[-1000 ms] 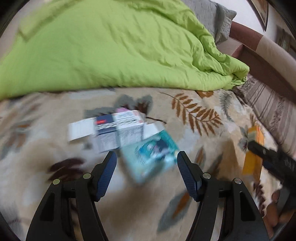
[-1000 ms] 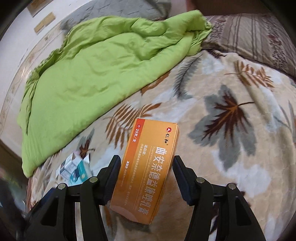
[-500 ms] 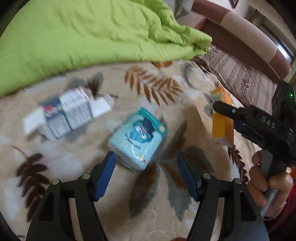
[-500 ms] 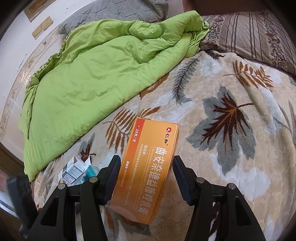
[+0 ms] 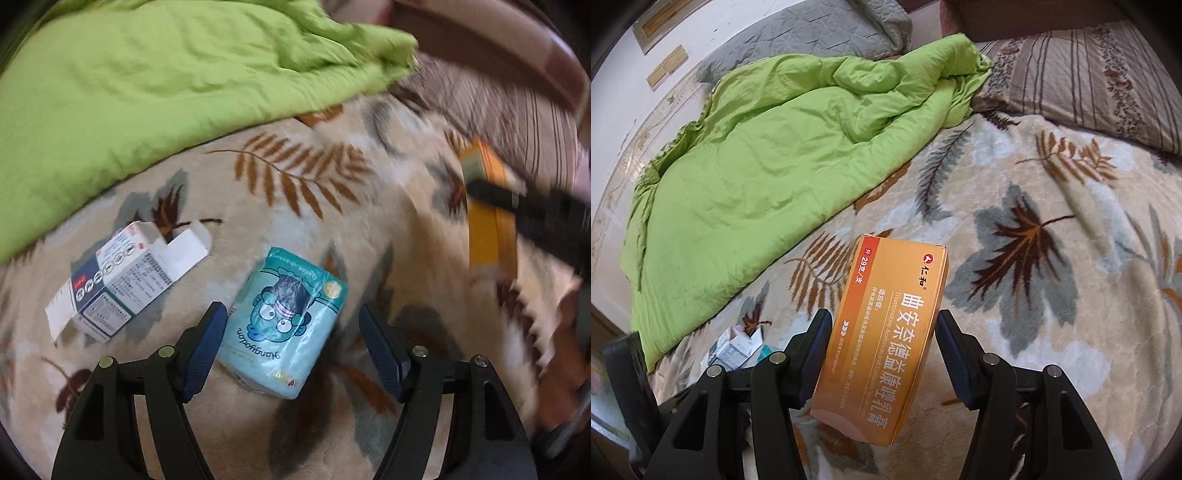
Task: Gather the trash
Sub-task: 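Grasp the blue-green snack bag with the left gripper while the right holds the box, then lift the snack bag and medicine box and carry them toward the red basket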
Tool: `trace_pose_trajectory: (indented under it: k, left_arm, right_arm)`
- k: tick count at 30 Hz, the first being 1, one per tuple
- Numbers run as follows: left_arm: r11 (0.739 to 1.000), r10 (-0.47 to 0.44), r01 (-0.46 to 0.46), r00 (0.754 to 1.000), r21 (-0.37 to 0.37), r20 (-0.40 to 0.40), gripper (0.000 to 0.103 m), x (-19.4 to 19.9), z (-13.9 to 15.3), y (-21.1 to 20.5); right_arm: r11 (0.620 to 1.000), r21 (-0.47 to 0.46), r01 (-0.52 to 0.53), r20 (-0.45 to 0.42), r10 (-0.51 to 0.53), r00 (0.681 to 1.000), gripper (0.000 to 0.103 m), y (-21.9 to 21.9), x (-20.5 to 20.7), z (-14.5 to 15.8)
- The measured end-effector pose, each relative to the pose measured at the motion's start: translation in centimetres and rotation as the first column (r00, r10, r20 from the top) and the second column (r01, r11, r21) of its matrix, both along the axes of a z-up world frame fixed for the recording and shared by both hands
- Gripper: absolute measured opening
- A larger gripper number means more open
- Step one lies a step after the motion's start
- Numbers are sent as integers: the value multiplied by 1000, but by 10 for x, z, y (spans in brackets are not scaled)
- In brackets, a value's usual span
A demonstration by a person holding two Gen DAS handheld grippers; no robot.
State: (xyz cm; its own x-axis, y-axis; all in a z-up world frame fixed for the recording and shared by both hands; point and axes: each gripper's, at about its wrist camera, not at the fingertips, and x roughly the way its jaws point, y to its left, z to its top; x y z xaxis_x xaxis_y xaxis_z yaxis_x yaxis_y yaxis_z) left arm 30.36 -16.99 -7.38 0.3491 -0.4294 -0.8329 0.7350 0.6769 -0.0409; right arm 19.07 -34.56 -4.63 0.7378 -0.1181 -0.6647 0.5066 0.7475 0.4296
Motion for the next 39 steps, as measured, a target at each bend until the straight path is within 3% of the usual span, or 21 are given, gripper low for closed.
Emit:
trace_pose_trajectory:
  k: [1, 3, 7, 9, 12, 14, 19, 23, 29, 34, 39]
  left_arm:
    - [1000, 10, -10, 999, 18, 38, 72, -3, -2, -2]
    - [998, 53, -54, 997, 22, 57, 62, -1, -6, -3]
    - [992, 108, -114, 987, 50, 118, 54, -7, -16, -11]
    - [986, 156, -162, 979, 36, 129, 50, -11, -17, -10]
    - [971, 233, -237, 963, 13, 136, 36, -15, -13, -4]
    - [951, 309, -309, 944, -19, 115, 31, -19, -9, 9]
    - [882, 472, -468, 871, -58, 136, 31, -53, 7, 49]
    - [832, 551, -552, 804, -64, 222, 31, -98, 27, 84]
    - [779, 615, -621, 727, -91, 304, 32, -164, 52, 127]
    - [751, 647, -648, 685, -127, 334, 32, -208, 59, 147]
    - [748, 655, -648, 683, -145, 324, 32, -224, 54, 147]
  right_arm:
    - [1000, -1, 1, 2, -1, 1000, 62, -1, 0, 1]
    - [1000, 1, -4, 1, 4, 1000, 62, 0, 1, 0]
    - [1000, -14, -28, -11, 27, 1000, 62, 7, 5, 0]
    - [999, -24, -29, -10, 28, 1000, 62, 7, 5, 1]
    - [999, -22, -28, -19, 28, 999, 62, 6, 6, -1]
    - [999, -24, -39, -27, 39, 999, 62, 9, 7, -2]
    - [995, -62, -79, -11, 79, 997, 62, 16, 2, 5]
    - [984, -83, -159, -4, 159, 987, 62, 31, -3, 8]
    - [919, -122, -374, -29, 373, 927, 62, 85, -20, 8]
    - [865, -197, -462, -31, 465, 885, 62, 111, -49, 13]
    - [825, -228, -518, -57, 519, 853, 62, 119, -87, 12]
